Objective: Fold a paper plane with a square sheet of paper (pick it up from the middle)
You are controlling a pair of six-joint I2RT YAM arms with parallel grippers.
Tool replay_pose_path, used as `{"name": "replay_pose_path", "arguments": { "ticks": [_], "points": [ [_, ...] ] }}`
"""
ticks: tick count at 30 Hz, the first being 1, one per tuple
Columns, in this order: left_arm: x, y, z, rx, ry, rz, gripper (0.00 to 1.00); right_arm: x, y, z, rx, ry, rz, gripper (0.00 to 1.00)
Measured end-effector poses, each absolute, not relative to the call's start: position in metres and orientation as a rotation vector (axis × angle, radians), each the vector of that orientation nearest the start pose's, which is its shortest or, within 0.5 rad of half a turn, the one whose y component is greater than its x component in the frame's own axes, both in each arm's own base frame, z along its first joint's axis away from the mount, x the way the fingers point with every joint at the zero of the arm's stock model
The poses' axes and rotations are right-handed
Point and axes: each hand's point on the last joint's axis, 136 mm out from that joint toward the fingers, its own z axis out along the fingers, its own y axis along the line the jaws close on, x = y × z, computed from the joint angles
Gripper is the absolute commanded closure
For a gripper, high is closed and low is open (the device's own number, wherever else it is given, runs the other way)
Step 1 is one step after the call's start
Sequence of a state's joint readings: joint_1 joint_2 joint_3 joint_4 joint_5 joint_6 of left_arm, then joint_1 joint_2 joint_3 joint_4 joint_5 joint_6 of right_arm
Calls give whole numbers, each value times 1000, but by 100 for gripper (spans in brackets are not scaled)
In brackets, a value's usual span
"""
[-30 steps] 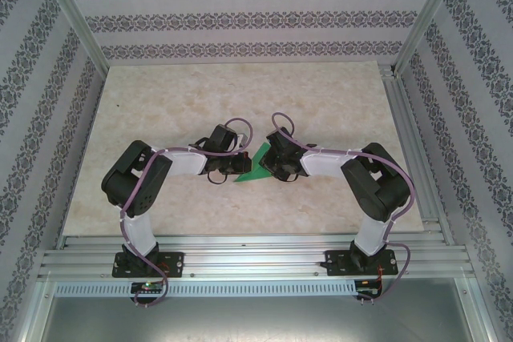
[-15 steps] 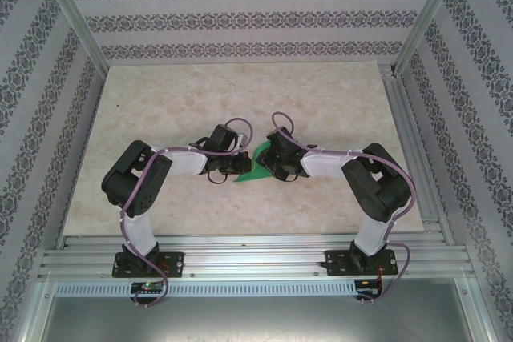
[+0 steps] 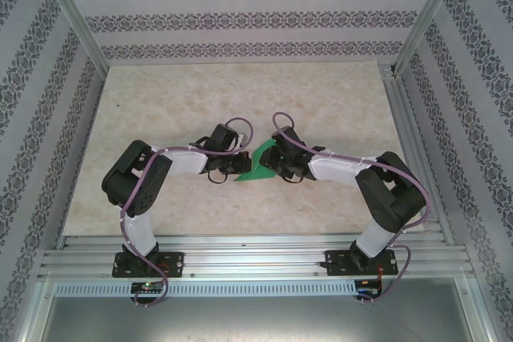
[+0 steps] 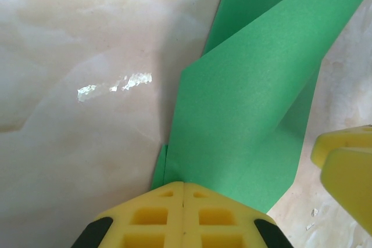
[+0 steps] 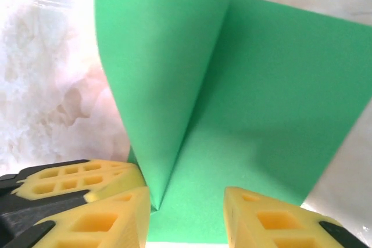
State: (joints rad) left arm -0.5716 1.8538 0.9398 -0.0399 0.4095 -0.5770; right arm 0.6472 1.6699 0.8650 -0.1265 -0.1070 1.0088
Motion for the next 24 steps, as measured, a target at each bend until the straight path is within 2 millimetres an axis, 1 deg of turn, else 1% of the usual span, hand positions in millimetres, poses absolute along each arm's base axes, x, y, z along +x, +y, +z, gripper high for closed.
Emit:
{"name": "replay_pose_path", "arguments": {
  "ticks": [5, 11, 19, 24],
  "points": [
    [320, -287, 21, 171, 2689, -935, 96, 318, 267, 50, 374, 2658, 761, 57],
    [320, -288, 21, 173, 2690, -939, 95, 319, 269, 35, 338, 2714, 712, 55],
    [320, -288, 21, 175, 2690, -944, 94, 319, 269, 22, 316, 2758, 666, 53],
    [319, -289, 22, 178, 2691, -953, 92, 320, 269, 21, 322, 2762, 661, 53]
  ]
}}
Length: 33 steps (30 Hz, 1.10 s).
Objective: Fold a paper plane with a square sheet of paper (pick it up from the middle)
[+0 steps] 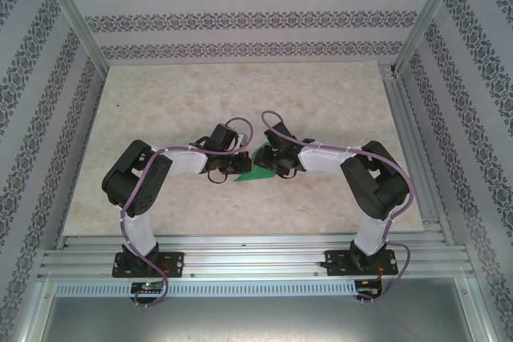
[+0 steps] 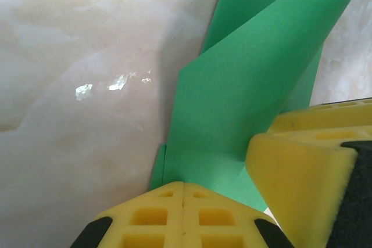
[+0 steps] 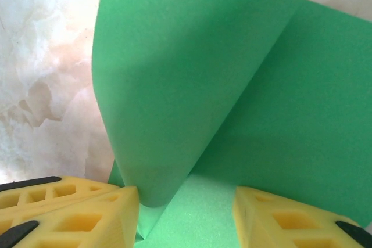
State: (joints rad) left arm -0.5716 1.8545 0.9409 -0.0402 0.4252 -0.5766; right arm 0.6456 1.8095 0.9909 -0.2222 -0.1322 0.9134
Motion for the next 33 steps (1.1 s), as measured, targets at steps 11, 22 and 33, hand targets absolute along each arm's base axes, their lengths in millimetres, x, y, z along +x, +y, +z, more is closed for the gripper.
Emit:
{"name": "replay_pose_path", "arguments": {
  "ticks": [11, 22, 33],
  "points": [
    [318, -294, 42, 201, 2649, -1004, 82, 320, 265, 17, 382, 2786, 611, 60],
    [312, -296, 60, 224, 2605, -1061, 75, 320, 263, 16, 460, 2788, 605, 62],
    [299, -300, 55, 255, 2632, -1095, 77, 321, 262, 15, 542, 2783, 618, 62]
  ]
}}
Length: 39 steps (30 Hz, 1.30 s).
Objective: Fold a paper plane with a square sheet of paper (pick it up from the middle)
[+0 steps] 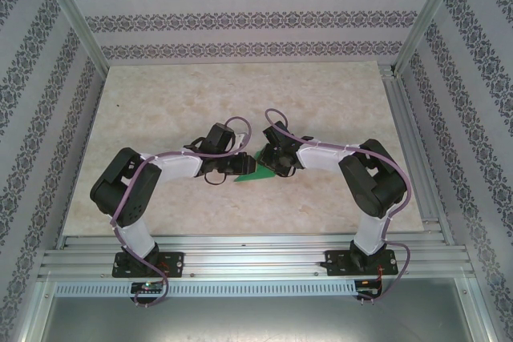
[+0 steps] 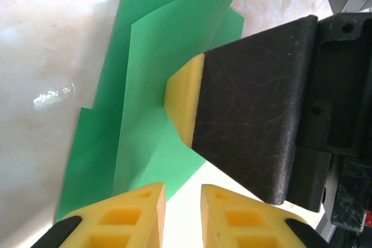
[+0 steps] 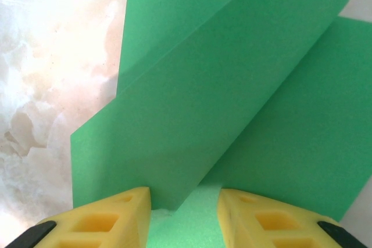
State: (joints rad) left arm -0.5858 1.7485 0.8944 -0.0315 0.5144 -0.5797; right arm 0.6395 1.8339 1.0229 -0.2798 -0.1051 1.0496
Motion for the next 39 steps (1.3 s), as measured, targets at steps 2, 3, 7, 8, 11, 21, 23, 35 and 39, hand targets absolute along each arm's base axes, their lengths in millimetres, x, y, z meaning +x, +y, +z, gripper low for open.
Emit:
{"name": "replay_pose_path", "arguments": {
  "ticks": [2, 3, 7, 8, 11, 21, 23, 35, 39],
  "points": [
    [299, -299, 52, 254, 2637, -1086, 77, 321, 262, 15, 547, 2783, 619, 62],
    [299, -298, 50, 251, 2643, -1078, 78, 321, 262, 15, 547, 2783, 619, 62],
    [299, -294, 39, 233, 2672, -1034, 81, 321, 261, 15, 552, 2783, 620, 62],
    [300, -292, 37, 228, 2678, -1021, 82, 322, 261, 15, 552, 2782, 619, 62],
    [301, -289, 34, 221, 2685, -990, 85, 321, 261, 15, 552, 2783, 619, 63],
    [304, -286, 25, 213, 2703, -935, 88, 321, 261, 14, 553, 2783, 619, 63],
    [303, -286, 23, 214, 2707, -929, 88, 321, 261, 14, 554, 2783, 619, 63],
    [305, -285, 20, 211, 2719, -910, 92, 322, 262, 17, 535, 2768, 646, 61],
    [304, -285, 19, 215, 2723, -906, 94, 324, 260, 27, 469, 2749, 679, 60]
  ]
}}
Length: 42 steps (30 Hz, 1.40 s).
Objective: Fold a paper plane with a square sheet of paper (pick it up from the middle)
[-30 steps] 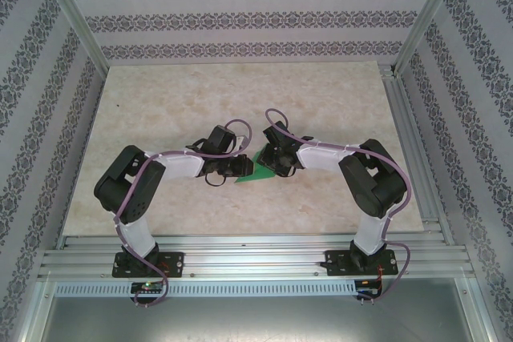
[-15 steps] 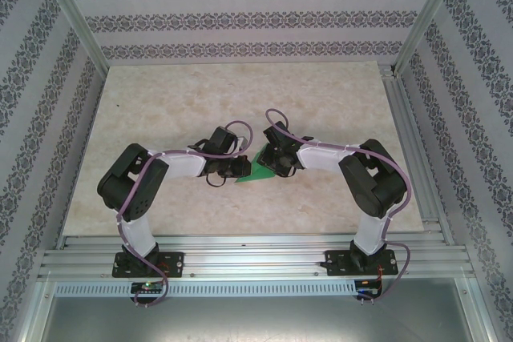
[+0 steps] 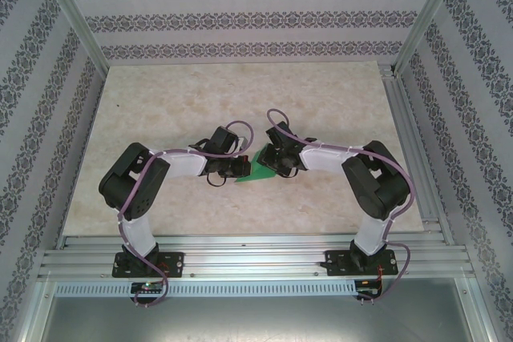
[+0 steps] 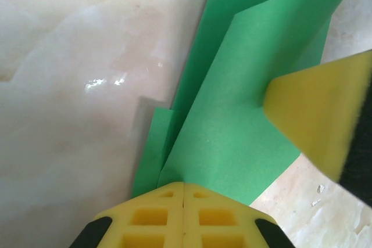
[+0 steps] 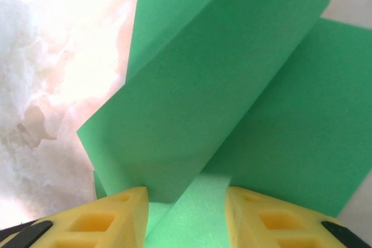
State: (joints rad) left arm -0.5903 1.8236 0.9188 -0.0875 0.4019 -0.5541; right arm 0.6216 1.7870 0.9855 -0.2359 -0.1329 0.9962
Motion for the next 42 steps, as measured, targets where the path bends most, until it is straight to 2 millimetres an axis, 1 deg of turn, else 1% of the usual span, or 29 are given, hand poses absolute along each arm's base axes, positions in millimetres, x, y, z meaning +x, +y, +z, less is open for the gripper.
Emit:
{"name": "replay_pose_path", "arguments": {
  "ticks": [1, 2, 5, 7, 9, 10, 13, 16, 19, 25, 30, 35, 42],
  "points": [
    [305, -285, 19, 215, 2724, -906, 95, 325, 259, 31, 453, 2740, 689, 59],
    [304, -285, 19, 215, 2726, -905, 95, 327, 258, 40, 431, 2718, 706, 60],
    [304, -285, 19, 219, 2726, -904, 96, 335, 258, 74, 364, 2620, 791, 65],
    [304, -285, 19, 219, 2726, -905, 97, 337, 263, 98, 313, 2549, 860, 74],
    [304, -285, 19, 220, 2727, -906, 98, 339, 269, 110, 267, 2506, 912, 82],
    [304, -285, 19, 220, 2726, -906, 98, 340, 273, 112, 250, 2496, 934, 85],
    [304, -285, 18, 220, 2728, -906, 99, 341, 283, 104, 216, 2506, 970, 93],
    [304, -285, 19, 220, 2728, -907, 100, 337, 292, 84, 192, 2550, 986, 96],
    [304, -285, 18, 220, 2729, -906, 100, 329, 297, 65, 175, 2598, 993, 98],
    [304, -285, 18, 220, 2729, -906, 100, 317, 303, 39, 161, 2649, 1023, 100],
    [304, -285, 18, 219, 2730, -906, 100, 318, 303, 30, 165, 2640, 1047, 100],
    [304, -285, 18, 220, 2730, -906, 100, 319, 294, 14, 189, 2659, 1043, 100],
    [304, -285, 18, 225, 2729, -905, 100, 322, 293, 15, 157, 2633, 1106, 100]
  ]
}}
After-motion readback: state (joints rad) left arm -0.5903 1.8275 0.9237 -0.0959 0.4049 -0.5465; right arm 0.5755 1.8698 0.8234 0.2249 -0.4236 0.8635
